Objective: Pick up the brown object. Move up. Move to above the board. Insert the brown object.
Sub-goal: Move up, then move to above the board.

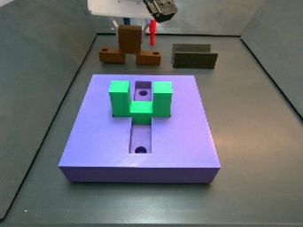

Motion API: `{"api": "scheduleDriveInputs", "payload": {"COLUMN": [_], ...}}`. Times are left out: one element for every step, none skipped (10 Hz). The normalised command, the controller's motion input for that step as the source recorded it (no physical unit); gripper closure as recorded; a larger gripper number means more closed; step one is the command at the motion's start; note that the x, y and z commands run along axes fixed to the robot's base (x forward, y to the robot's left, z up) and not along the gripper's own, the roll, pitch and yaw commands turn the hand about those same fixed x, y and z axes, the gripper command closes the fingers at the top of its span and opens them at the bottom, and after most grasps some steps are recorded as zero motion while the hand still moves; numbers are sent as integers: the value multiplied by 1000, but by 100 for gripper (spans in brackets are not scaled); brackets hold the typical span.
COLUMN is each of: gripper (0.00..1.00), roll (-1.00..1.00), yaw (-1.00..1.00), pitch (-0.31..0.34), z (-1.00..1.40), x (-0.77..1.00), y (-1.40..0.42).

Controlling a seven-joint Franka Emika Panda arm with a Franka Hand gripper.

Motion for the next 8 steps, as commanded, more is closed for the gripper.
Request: {"api": "scheduleDriveInputs", "payload": {"gripper": [100,100,100,100,100,100,100,100], "roll": [9,22,39,0,-4,18,17,8], "yaw": [-42,-49,-20,0,3,4,3,3], "pitch": [7,26,-5,0,28,22,18,50], "z": [833,606,223,1400,1400,1400,1400,1400], "x": [-30,-88,-29,0,-20,-51,3,40], "y": [65,59,22,0,-5,-2,-3,-1]}}
